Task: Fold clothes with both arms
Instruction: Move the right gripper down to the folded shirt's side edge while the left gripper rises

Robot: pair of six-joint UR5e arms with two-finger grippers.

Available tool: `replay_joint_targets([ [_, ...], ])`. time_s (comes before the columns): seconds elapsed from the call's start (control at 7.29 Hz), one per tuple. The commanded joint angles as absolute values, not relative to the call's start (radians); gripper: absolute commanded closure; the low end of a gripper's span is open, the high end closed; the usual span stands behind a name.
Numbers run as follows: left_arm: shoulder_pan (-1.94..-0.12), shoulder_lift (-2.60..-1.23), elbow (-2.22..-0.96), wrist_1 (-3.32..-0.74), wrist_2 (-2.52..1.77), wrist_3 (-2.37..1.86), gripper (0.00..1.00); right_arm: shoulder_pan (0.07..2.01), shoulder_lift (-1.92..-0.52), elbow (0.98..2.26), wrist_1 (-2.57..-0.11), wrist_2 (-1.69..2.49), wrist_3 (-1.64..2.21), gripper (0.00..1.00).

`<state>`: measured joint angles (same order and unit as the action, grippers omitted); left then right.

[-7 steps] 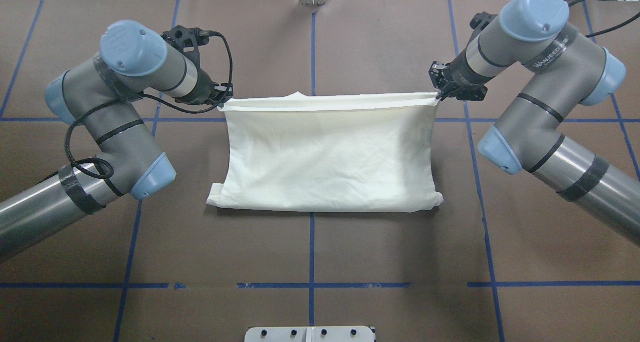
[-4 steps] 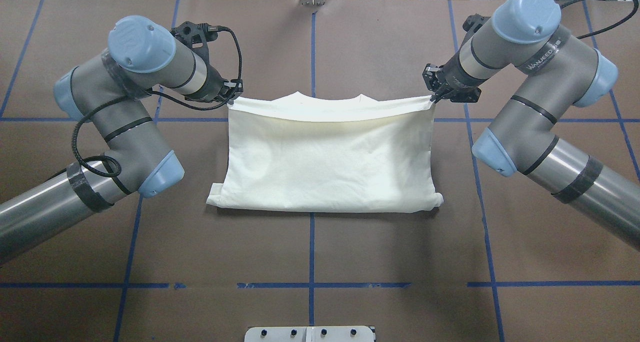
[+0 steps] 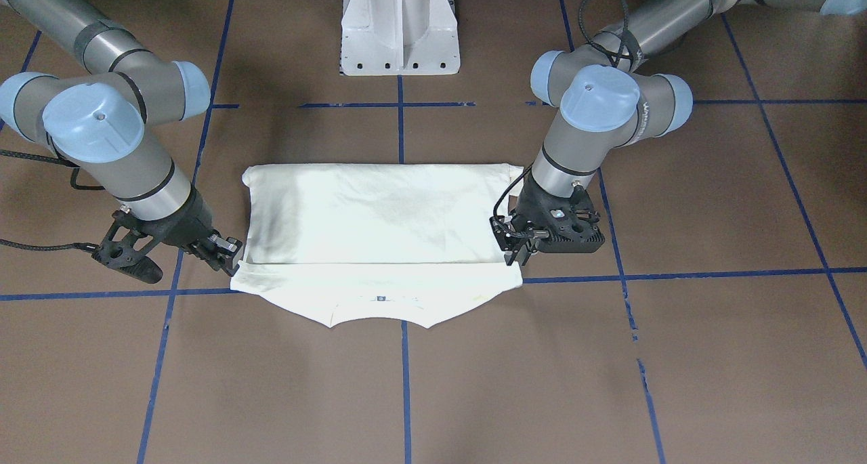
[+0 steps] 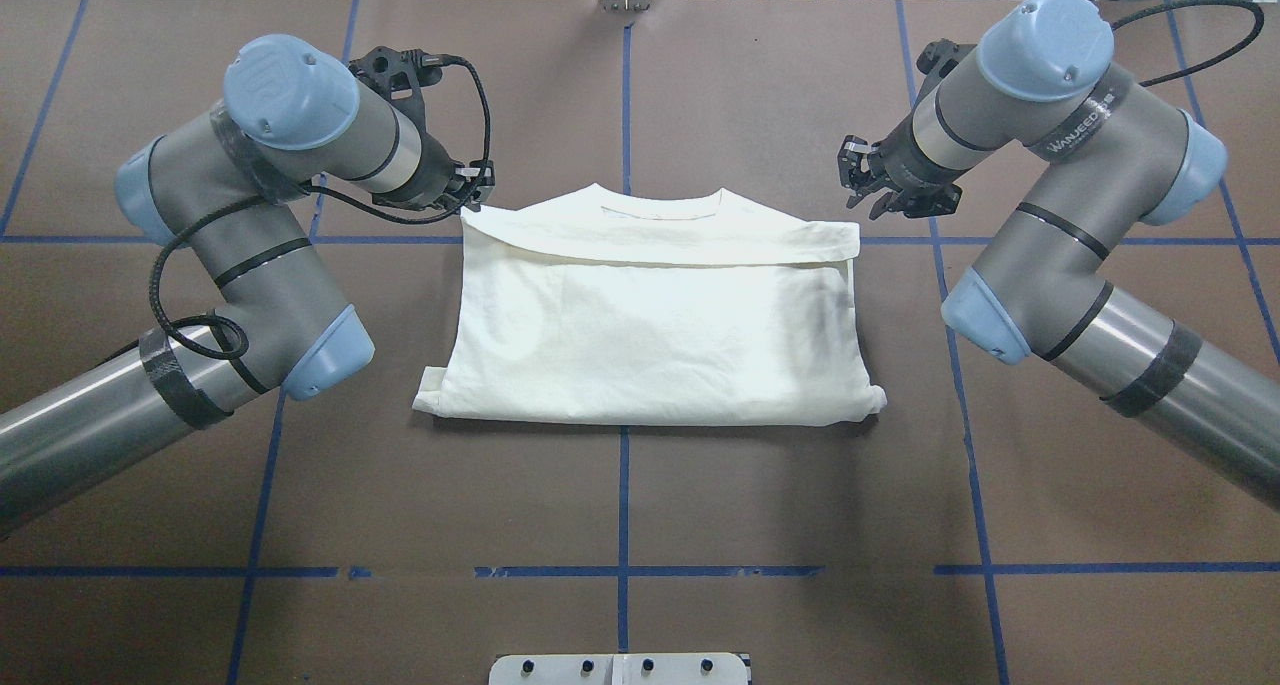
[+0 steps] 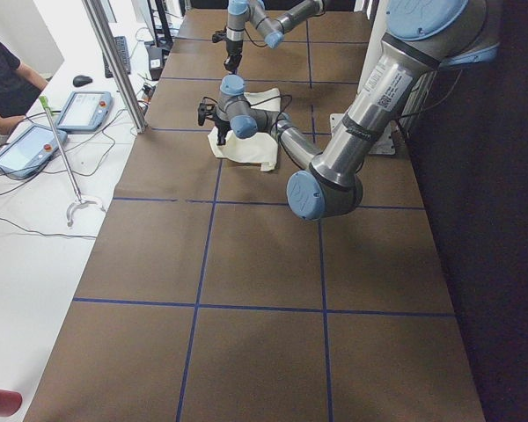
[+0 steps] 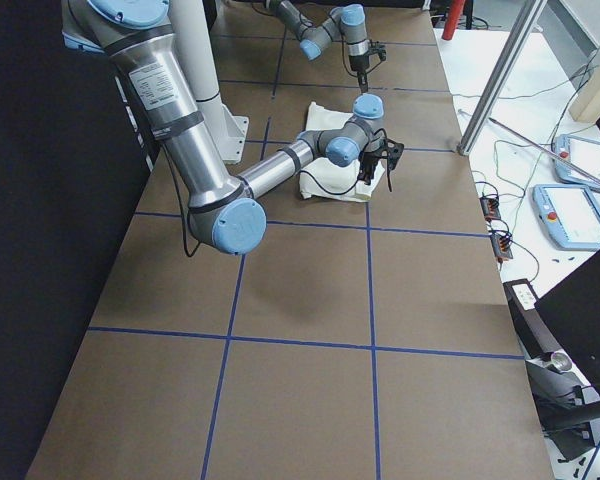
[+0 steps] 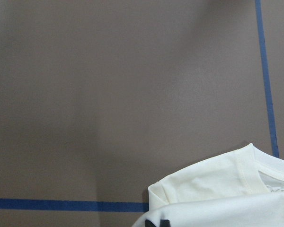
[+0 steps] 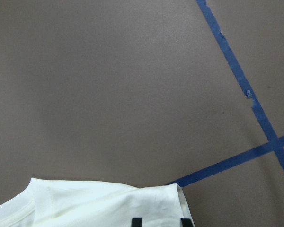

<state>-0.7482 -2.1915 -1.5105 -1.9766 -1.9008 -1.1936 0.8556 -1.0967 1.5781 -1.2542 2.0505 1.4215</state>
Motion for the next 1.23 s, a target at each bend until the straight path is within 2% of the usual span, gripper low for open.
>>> replay_joint_targets([
  [0.0,-0.749,-2.188,-1.509,-1.977,-1.901,-1.184,0.0,0.845,-1.124,1.589,-1.181,2.059,1.426,0.0],
  [0.27,-0.75,-2.186,-1.528,-1.964,-1.908,-1.186,0.0,0.793,-1.207,1.681,-1.189,2.054,1.431,0.0],
  [0.69,-0.756,-2.088,-1.687,-1.918,-1.919,-1.198,0.0,0.668,-1.352,1.794,-1.192,1.99,1.44,0.0],
  [0.82,-0.753,-2.088,-1.727,-1.867,-1.916,-1.189,0.0,0.623,-1.377,1.843,-1.192,1.961,1.498,0.0],
  [1.1,-0.755,-2.086,-1.785,-1.859,-1.911,-1.197,0.0,0.559,-1.394,1.858,-1.192,1.953,1.592,0.0],
])
